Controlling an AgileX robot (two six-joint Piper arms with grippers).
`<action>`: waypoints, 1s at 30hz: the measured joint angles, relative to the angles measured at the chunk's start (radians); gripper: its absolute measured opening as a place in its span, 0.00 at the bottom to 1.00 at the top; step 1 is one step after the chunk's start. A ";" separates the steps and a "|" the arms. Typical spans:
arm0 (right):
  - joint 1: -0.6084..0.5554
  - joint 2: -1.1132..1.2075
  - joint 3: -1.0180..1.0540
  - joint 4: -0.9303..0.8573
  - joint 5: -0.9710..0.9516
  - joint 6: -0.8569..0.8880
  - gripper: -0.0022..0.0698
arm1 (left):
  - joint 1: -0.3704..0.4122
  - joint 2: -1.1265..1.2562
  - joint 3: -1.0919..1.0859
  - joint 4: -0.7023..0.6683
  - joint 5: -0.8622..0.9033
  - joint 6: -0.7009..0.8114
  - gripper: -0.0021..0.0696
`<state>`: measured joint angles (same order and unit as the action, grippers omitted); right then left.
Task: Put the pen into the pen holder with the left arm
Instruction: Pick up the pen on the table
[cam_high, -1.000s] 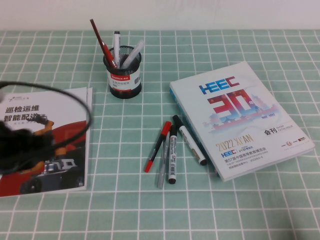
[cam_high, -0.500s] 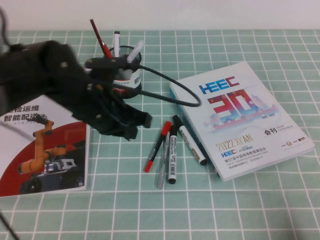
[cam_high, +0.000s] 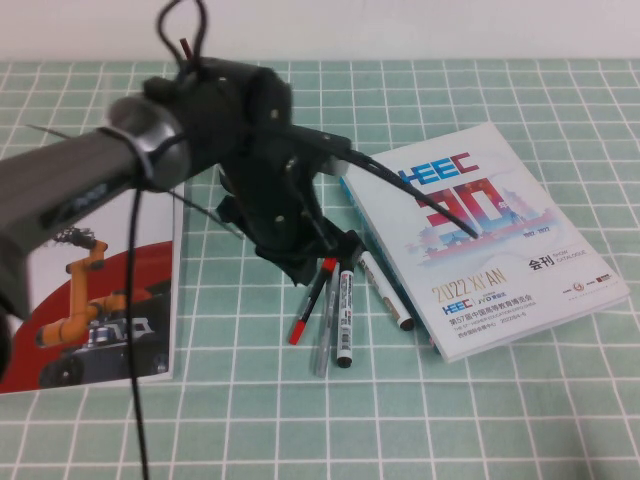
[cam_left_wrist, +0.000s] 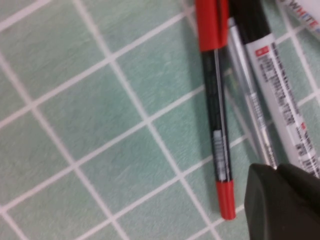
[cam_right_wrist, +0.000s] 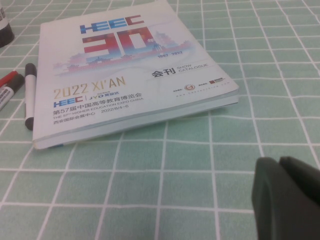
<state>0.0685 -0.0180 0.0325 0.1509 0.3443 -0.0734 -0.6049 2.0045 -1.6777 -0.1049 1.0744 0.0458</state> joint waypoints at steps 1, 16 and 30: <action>0.000 0.000 0.000 0.000 0.000 0.000 0.00 | -0.003 0.015 -0.018 0.000 0.013 -0.001 0.02; 0.000 0.000 0.000 0.000 0.000 0.000 0.00 | -0.005 0.101 -0.062 0.004 -0.001 0.052 0.40; 0.000 0.000 0.000 0.000 0.000 0.000 0.00 | -0.005 0.182 -0.098 0.046 -0.017 0.054 0.42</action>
<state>0.0685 -0.0180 0.0325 0.1509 0.3443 -0.0734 -0.6101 2.1866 -1.7758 -0.0584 1.0572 0.1000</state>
